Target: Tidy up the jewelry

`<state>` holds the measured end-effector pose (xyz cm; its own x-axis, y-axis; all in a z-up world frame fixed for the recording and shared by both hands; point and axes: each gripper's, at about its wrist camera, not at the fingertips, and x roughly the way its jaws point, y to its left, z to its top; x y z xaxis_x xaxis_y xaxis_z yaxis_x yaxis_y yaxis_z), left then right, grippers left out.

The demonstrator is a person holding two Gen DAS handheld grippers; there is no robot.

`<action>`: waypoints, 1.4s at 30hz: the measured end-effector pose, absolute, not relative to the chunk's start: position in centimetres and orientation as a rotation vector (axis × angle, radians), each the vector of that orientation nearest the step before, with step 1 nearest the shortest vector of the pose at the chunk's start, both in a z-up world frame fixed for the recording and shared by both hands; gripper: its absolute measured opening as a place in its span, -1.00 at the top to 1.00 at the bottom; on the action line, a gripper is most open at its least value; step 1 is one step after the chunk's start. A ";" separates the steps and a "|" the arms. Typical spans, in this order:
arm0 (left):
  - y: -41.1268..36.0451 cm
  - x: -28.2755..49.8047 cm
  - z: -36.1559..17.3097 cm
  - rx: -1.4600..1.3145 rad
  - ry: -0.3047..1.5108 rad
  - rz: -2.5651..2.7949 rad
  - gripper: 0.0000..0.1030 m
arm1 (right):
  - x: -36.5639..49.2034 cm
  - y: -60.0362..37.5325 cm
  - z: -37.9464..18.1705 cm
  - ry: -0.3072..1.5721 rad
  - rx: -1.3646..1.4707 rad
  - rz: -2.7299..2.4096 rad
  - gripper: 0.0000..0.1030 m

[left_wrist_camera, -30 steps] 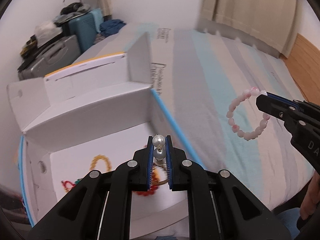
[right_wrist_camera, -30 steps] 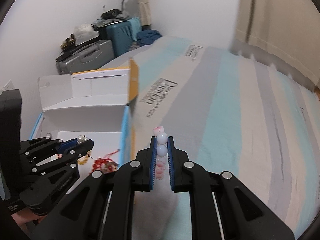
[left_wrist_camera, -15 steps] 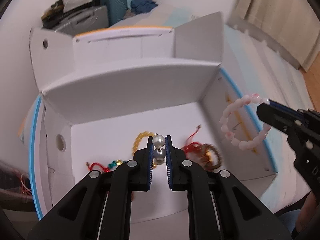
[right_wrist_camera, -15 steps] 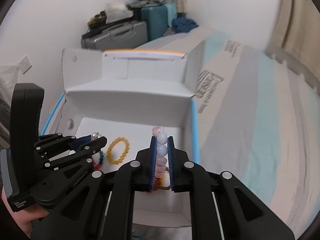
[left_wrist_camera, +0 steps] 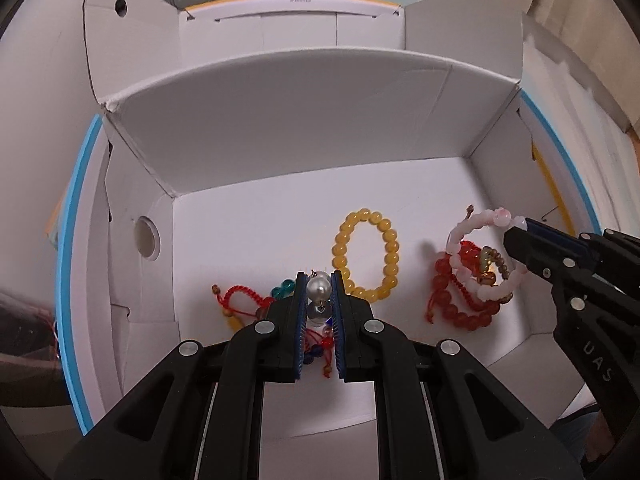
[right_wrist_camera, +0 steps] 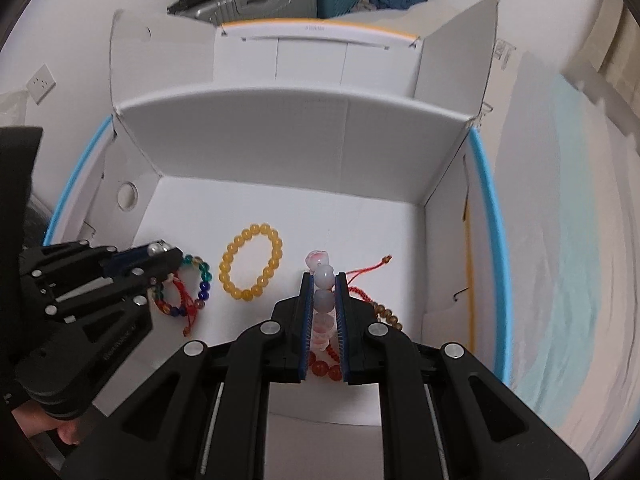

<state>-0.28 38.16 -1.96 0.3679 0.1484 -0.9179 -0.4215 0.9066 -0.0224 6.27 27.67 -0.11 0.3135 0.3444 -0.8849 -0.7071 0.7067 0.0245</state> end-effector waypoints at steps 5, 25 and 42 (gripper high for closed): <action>38.3 -0.4 -2.0 -0.266 1.151 0.385 0.79 | 6.5 27.6 -1.0 1.067 -0.409 0.708 0.77; 37.1 -5.1 4.9 -0.210 0.958 0.536 -0.88 | 3.3 23.6 5.3 0.899 -0.292 0.725 -0.71; 35.0 -11.0 5.8 -0.228 0.956 0.558 -0.88 | -2.2 19.4 6.7 0.855 -0.277 0.679 -0.85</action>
<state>-11.01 35.03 5.76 0.4498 0.3487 -0.8223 -0.5446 0.8368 0.0570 -2.21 19.37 6.70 0.4644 0.4374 -0.7701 -0.6505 0.7585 0.0385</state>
